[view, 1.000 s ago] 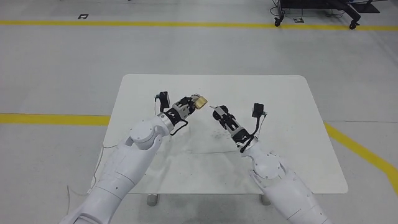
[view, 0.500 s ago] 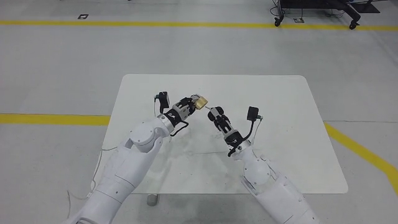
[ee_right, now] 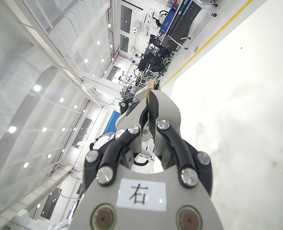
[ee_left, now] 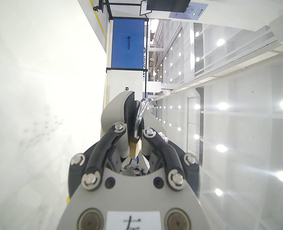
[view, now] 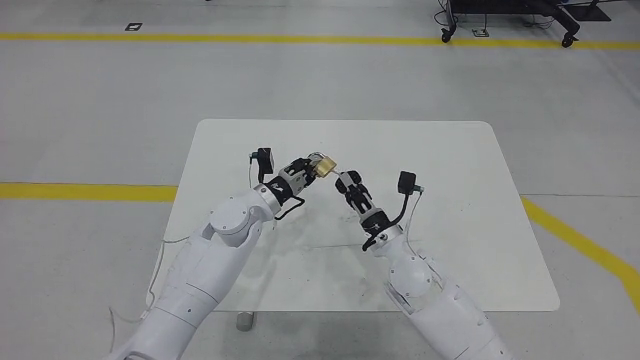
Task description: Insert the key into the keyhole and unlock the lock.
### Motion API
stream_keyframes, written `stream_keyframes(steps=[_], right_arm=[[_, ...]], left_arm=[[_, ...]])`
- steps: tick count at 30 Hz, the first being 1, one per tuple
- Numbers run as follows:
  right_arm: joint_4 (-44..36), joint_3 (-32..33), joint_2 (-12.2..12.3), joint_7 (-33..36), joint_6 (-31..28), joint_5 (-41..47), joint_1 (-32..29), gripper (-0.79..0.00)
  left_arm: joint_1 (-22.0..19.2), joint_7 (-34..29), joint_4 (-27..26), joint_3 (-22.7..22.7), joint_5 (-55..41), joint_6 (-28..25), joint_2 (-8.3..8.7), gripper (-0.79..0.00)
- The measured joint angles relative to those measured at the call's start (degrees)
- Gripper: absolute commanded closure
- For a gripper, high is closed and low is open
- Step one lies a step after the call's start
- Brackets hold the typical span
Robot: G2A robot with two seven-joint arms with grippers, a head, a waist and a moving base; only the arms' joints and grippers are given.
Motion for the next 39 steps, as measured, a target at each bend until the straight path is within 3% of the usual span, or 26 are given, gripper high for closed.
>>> stream_keyframes(steps=[35, 36, 37, 38, 39], right_arm=[[0.8, 1.1, -1.8, 3.3, 1.0, -0.3, 0.6, 0.0], [0.9, 1.1, -1.9, 3.4, 1.0, -0.2, 0.7, -0.043], [0.9, 1.2, -1.9, 3.5, 0.9, -0.1, 0.7, -0.52], [1.0, 1.2, -2.0, 3.6, 0.8, 0.2, 0.8, -0.785], [1.0, 1.3, -2.0, 3.7, 0.6, 0.3, 0.8, -0.785]], left_arm=[[0.3, -3.4, -0.1, -0.8, 2.2, -1.2, -0.73, 0.0], [0.2, -3.5, -0.1, -0.8, 2.2, -1.2, -0.76, 0.0], [0.2, -3.6, -0.1, -0.8, 2.2, -1.2, -0.78, 0.0], [0.2, -3.7, 0.0, -0.9, 2.2, -1.3, -0.8, 0.0], [0.2, -3.7, 0.0, -0.9, 2.2, -1.3, -0.82, 0.0]])
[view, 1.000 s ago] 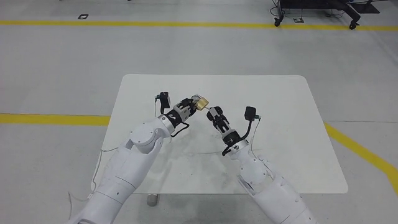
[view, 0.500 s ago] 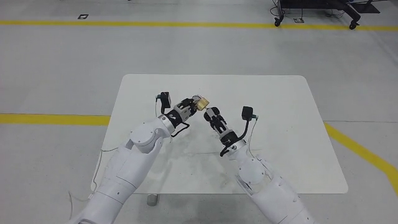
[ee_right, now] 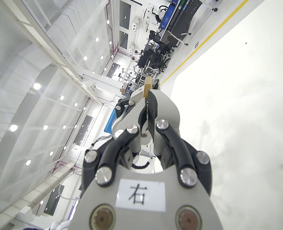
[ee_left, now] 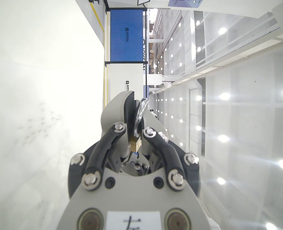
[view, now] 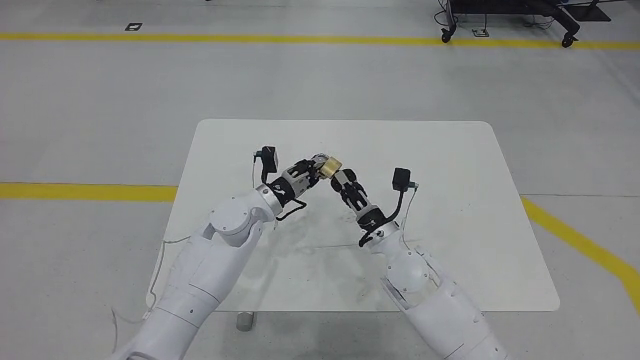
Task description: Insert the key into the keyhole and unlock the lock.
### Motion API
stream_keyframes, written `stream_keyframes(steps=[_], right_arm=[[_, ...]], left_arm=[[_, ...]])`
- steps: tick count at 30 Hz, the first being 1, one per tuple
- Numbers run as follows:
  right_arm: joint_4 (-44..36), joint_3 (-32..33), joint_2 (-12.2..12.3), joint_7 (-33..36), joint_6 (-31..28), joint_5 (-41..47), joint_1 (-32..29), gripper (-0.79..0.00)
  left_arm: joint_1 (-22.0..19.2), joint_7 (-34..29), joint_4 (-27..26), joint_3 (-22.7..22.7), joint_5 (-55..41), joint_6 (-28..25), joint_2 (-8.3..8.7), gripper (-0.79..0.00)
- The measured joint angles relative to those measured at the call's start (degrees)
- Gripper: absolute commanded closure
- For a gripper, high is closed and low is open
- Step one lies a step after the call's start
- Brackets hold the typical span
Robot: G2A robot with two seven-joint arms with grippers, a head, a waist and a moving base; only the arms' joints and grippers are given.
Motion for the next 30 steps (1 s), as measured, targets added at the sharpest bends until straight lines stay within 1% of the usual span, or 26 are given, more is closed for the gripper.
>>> stream_keyframes(steps=[11, 18, 27, 28, 30], right_arm=[[-0.1, 0.1, 0.0, 0.1, -0.2, 0.1, 0.0, -0.785], [-0.1, 0.1, 0.0, 0.1, -0.2, 0.1, 0.0, -0.785], [-0.1, 0.1, 0.0, 0.2, -0.2, 0.1, 0.0, -0.785], [-0.4, 0.1, -0.1, 0.5, -0.5, 0.5, -0.2, -0.785], [-1.0, 0.8, -0.2, 2.8, -2.3, 5.0, -1.0, -0.785]], left_arm=[[0.3, 1.0, -0.1, -1.6, 0.3, -0.3, 0.04, 0.0], [0.6, 2.4, -0.8, -1.8, 2.6, -1.5, 0.03, 0.0], [0.9, 1.3, -1.2, -2.1, 2.7, -3.4, -0.09, 0.0], [0.9, 0.9, -1.2, -2.1, 2.7, -3.7, -0.11, 0.0], [0.8, -0.2, -1.1, -2.0, 2.3, -4.4, -0.15, 0.0]])
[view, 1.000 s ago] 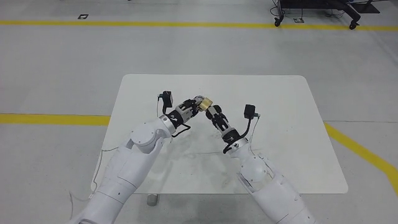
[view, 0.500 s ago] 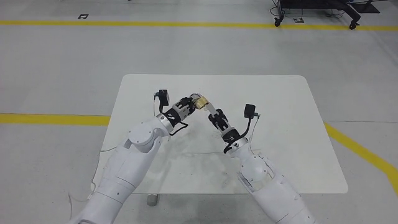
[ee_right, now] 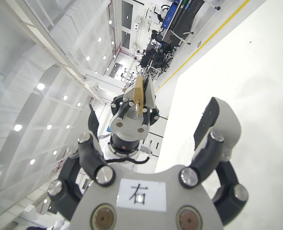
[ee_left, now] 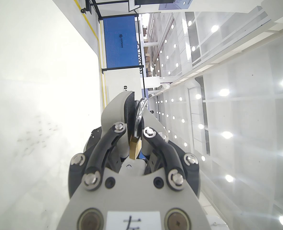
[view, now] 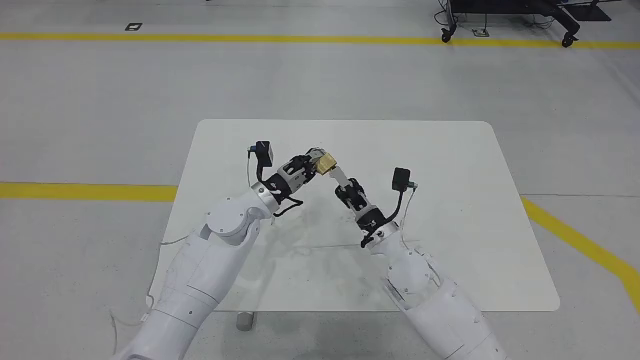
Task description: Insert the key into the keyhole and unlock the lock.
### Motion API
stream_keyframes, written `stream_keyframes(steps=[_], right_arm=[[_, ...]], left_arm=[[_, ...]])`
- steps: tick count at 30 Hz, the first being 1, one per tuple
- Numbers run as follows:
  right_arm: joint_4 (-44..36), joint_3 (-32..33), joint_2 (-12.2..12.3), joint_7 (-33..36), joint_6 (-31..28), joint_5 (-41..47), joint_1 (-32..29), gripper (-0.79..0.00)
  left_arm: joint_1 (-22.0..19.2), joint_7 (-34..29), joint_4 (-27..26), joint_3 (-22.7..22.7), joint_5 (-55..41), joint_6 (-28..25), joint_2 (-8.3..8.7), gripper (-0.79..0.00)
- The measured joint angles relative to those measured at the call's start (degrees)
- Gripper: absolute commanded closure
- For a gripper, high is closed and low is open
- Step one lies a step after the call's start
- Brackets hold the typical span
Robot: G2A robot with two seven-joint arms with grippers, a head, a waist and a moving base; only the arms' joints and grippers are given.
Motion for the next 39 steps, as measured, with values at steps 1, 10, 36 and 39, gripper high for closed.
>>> stream_keyframes(steps=[1, 10, 36, 39], right_arm=[[0.0, 0.5, 0.0, 1.4, -0.7, 3.3, -0.2, -0.785], [3.1, 4.7, -0.1, 17.9, -1.7, 32.7, -0.1, -0.379], [5.7, 6.5, -0.2, 29.0, -0.6, 39.8, 0.5, -0.117], [6.0, 6.6, -0.2, 29.2, -0.3, 39.7, 0.6, -0.071]], left_arm=[[0.0, -0.5, 0.1, 0.0, -0.2, -0.3, -0.02, 0.0], [-0.3, -3.2, 0.8, -0.3, -1.4, -3.0, -0.16, 0.0], [-1.2, -5.2, 1.8, -0.1, 0.9, -3.0, -0.36, 0.0], [-1.2, -5.4, 1.8, -0.1, 1.1, -3.0, -0.37, 0.0]])
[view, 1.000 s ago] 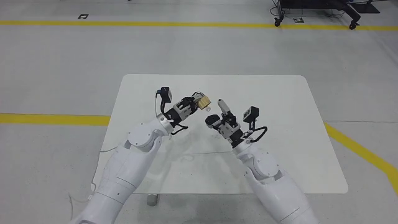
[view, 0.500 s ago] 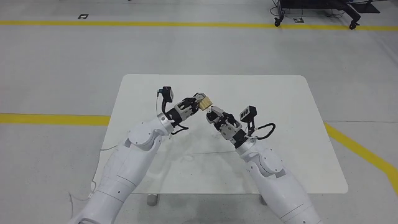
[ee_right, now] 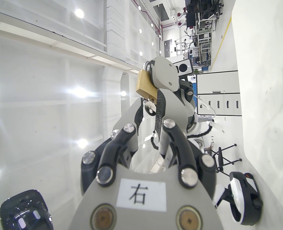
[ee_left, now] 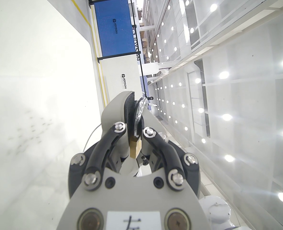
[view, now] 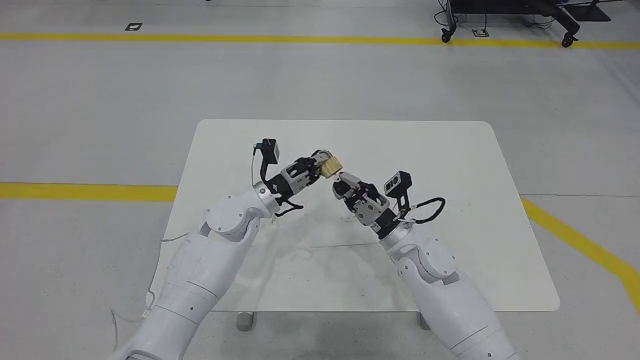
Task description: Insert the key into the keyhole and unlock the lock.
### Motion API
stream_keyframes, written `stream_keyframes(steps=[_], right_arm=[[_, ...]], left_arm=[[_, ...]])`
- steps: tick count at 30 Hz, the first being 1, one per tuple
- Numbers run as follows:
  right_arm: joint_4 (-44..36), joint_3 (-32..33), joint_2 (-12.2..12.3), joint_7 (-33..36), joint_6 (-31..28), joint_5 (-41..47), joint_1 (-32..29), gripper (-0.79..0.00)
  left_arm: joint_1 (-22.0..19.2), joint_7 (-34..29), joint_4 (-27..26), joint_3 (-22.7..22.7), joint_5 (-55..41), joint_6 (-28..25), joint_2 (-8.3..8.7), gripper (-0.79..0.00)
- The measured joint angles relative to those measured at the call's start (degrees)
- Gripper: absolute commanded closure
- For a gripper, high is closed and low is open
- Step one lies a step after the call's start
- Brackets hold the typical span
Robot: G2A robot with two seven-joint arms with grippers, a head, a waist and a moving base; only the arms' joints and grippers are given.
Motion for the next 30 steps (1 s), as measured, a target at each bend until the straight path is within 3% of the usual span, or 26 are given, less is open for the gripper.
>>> stream_keyframes(steps=[4, 18, 26, 30], right_arm=[[0.2, -0.1, 0.0, 0.4, 0.6, -0.4, 0.0, 0.0], [0.5, -0.3, -0.3, 0.5, 1.7, 1.5, 0.2, 0.0], [4.1, 0.4, -0.9, 8.3, 9.7, 18.6, 1.2, 0.0], [6.1, 0.5, -1.1, 11.3, 13.4, 23.0, 2.2, 0.0]], left_arm=[[0.0, -0.1, 0.0, 0.1, 0.3, 0.1, -0.03, 0.0], [0.0, -0.3, -0.2, 0.0, 1.2, -0.3, -0.07, 0.0], [0.1, -0.4, -0.3, -0.1, 1.5, -1.5, -0.11, 0.0], [0.2, 0.1, -0.4, -0.3, 2.3, -2.2, -0.08, 0.0]])
